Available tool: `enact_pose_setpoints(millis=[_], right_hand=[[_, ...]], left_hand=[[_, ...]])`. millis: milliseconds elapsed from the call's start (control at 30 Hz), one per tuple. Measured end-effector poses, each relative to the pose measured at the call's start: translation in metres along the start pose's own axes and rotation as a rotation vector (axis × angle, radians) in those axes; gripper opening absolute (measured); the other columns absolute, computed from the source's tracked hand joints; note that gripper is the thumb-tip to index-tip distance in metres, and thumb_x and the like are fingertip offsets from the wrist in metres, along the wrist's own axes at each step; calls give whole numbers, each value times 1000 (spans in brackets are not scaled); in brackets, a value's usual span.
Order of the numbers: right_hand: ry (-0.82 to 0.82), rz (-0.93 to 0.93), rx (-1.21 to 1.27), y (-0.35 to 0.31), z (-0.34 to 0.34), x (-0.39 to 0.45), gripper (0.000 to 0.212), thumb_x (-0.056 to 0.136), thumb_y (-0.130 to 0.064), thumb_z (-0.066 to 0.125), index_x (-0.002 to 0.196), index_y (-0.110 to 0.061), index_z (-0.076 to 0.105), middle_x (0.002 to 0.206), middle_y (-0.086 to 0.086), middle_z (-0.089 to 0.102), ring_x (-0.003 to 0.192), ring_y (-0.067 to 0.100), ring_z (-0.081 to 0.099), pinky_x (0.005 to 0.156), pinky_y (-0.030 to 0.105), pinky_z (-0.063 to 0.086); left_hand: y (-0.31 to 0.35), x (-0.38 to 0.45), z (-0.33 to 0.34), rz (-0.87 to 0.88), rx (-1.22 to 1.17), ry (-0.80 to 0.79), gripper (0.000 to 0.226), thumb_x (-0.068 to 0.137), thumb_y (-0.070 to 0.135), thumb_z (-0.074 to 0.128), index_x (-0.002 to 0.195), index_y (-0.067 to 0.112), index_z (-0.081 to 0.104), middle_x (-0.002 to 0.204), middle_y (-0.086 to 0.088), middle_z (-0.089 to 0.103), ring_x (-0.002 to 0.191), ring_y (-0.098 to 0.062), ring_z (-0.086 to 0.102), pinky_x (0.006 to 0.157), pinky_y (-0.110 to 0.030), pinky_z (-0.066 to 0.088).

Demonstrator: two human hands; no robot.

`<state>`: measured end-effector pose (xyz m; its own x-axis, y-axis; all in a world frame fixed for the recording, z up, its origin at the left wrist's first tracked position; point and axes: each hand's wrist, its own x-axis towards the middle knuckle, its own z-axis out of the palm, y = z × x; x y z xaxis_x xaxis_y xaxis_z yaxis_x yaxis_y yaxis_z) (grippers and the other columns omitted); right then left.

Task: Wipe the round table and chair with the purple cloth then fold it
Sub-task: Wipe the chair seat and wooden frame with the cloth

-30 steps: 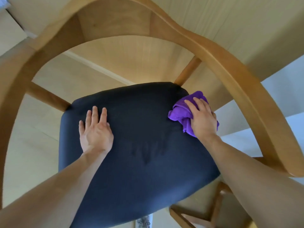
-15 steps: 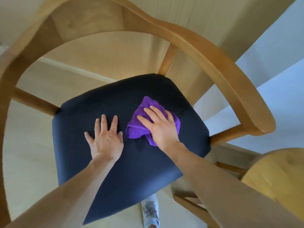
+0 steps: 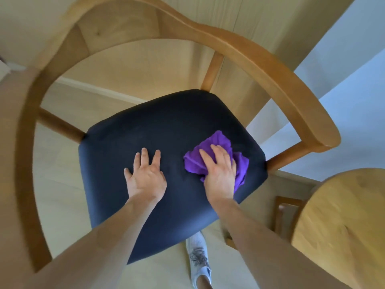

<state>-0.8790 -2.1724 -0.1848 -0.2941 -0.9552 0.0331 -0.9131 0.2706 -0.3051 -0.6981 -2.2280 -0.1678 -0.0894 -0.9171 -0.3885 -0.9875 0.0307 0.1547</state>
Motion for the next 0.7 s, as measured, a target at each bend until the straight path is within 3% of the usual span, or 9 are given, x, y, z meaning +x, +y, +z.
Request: enact_pose_setpoints(millis=[100, 167, 233, 333, 533, 700], right_hand=[[-75, -206, -54, 4, -1, -1, 83, 52, -19, 92, 130, -24, 64, 141, 11, 54, 134, 33, 49, 103, 60, 40], [-102, -256, -205, 38, -15, 15, 80, 65, -26, 87, 139, -29, 54, 150, 10, 45, 142, 33, 38, 110, 62, 32], [-121, -154, -329, 80, -31, 27, 75, 85, -20, 72, 149, -35, 37, 160, 7, 27, 150, 31, 18, 118, 60, 18], [-133, 27, -359, 105, -38, 21, 76, 93, -16, 64, 153, -36, 23, 164, 8, 14, 152, 33, 6, 121, 53, 20], [-2, 205, -137, 36, -17, -24, 64, 89, -3, 55, 146, -28, 44, 159, 10, 29, 149, 32, 15, 114, 60, 20], [-9, 76, 55, -65, 11, -71, 50, 76, -15, 52, 120, -32, 67, 141, 6, 54, 136, 27, 44, 96, 57, 36]], left_hand=[[-4, -6, 2, 13, 37, -8, 66, 103, 26, 38, 159, 31, 5, 168, -1, -3, 155, -21, -1, 121, -53, 20], [-5, -6, 2, 11, 46, -12, 68, 102, 23, 40, 159, 31, 5, 168, -1, -3, 155, -20, -1, 121, -53, 21], [-4, -7, 3, 3, 38, -13, 69, 101, 22, 41, 159, 32, 5, 168, 0, -3, 155, -21, 0, 120, -54, 23], [-2, -14, 5, -13, 10, -19, 70, 100, 20, 43, 159, 32, 6, 168, 1, -2, 154, -22, 0, 118, -57, 24], [-5, -47, 18, -2, -139, 16, 59, 103, 18, 38, 158, 29, 16, 167, 0, 9, 154, -22, 7, 120, -56, 22], [-12, -80, 22, -199, -679, 310, 45, 106, 29, 33, 148, 18, 44, 154, -4, 41, 140, -28, 38, 110, -48, 38]])
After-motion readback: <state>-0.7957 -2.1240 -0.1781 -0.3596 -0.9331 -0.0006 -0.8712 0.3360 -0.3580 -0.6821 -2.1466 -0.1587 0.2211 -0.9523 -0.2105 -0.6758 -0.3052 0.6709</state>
